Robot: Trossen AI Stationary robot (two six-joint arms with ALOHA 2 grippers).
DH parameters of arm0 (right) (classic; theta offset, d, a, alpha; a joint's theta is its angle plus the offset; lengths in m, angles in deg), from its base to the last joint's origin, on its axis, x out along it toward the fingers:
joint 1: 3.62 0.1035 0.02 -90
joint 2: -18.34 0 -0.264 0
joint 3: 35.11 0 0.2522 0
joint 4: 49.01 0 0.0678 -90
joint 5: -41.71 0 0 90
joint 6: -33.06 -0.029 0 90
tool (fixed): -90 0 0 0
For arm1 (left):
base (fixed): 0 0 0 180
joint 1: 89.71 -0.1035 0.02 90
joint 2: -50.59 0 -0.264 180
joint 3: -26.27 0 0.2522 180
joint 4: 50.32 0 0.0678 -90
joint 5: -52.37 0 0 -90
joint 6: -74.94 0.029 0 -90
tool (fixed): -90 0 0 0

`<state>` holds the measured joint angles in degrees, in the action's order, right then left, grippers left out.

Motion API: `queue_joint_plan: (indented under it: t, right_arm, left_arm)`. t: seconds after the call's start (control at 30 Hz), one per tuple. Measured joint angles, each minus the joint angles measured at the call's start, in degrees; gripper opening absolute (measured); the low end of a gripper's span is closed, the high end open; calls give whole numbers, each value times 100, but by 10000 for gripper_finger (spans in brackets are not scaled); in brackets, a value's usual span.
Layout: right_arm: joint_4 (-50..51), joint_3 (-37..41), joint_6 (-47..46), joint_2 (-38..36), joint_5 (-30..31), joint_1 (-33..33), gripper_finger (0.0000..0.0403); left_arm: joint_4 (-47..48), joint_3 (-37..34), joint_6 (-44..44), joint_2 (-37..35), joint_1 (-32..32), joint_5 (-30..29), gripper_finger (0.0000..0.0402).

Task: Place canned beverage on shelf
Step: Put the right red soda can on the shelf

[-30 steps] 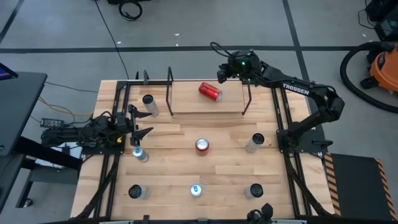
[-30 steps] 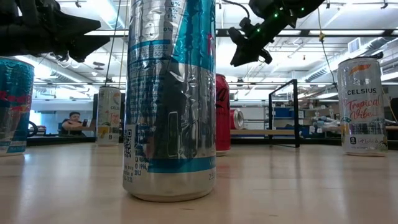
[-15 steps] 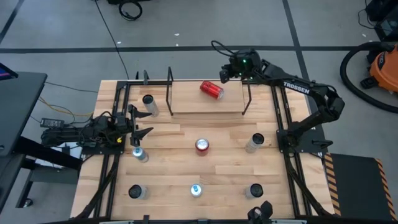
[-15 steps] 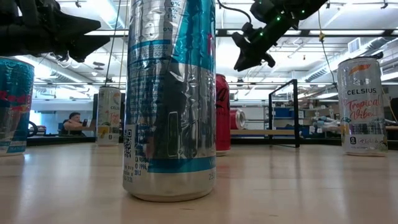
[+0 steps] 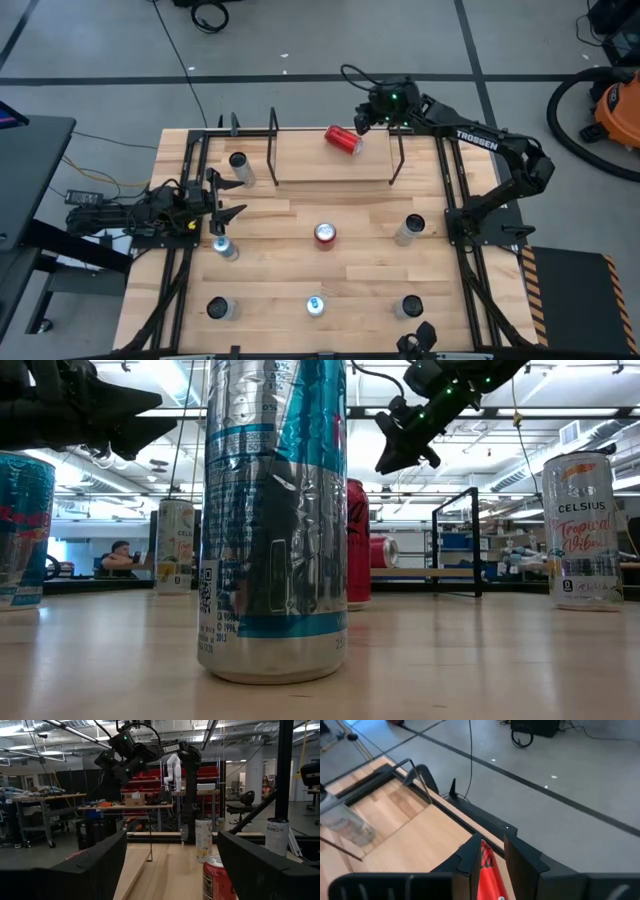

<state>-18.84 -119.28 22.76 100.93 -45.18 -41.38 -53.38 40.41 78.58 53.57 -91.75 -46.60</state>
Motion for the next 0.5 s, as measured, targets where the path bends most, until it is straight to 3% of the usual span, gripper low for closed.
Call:
queue_joint_plan:
  t: [0.33, 0.5]
  right_arm:
    - [26, 0, 1082, 315, -113, 164, 179]
    - [2, 0, 1137, 614, -135, 123, 219]
  left_arm:
    - [223, 0, 0, 2, 2, 3, 316]
    - [217, 0, 0, 0, 0, 1, 316]
